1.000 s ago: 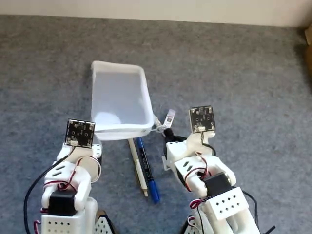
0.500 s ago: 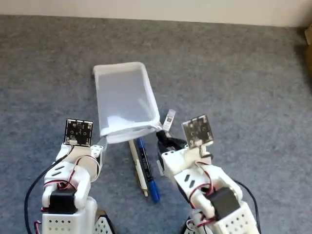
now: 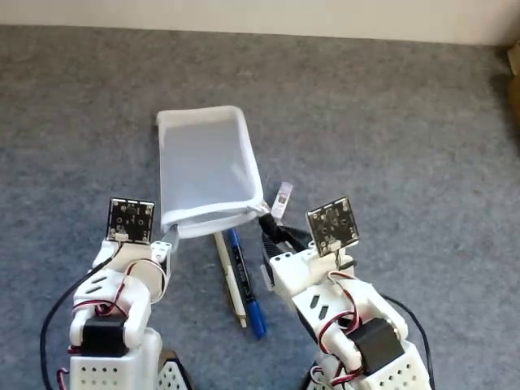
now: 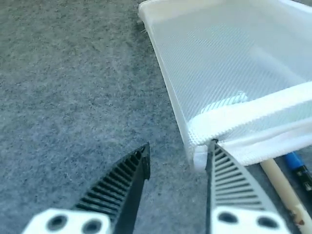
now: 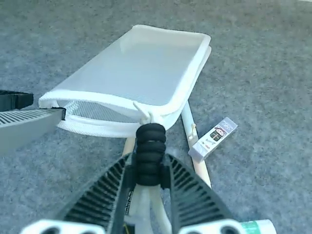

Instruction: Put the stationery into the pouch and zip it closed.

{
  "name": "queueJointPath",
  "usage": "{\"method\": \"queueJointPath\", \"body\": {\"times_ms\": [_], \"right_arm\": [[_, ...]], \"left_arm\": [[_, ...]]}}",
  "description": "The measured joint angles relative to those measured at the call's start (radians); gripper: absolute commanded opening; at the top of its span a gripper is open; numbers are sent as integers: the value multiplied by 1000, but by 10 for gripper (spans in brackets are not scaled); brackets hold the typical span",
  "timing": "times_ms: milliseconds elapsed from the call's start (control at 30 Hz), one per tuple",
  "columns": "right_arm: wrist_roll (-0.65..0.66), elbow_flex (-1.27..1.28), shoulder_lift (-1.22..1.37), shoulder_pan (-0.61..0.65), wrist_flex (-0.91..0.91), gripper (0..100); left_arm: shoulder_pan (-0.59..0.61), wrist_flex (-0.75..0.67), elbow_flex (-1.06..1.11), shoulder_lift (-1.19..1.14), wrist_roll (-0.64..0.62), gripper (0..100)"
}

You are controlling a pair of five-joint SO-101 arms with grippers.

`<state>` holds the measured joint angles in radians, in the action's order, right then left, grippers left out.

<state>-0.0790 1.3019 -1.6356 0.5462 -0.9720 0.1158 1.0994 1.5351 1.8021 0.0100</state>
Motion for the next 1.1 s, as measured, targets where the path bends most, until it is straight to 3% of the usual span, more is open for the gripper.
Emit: {"method": "queueJointPath", "body": {"times_ms": [300, 467, 733, 933, 1100], "right_arm": [[0, 0, -3, 0, 0, 4], [0, 0, -3, 0, 0, 4], [0, 0, -3, 3, 0, 4], [0, 0, -3, 3, 0, 4], [0, 0, -3, 3, 0, 65]], "left_arm": [[0, -8, -8, 2, -52, 192], [0, -115, -5, 2, -52, 188], [0, -219, 71, 0, 0, 4], [0, -216, 71, 0, 31, 7], [0, -75, -25, 0, 31, 7]]}}
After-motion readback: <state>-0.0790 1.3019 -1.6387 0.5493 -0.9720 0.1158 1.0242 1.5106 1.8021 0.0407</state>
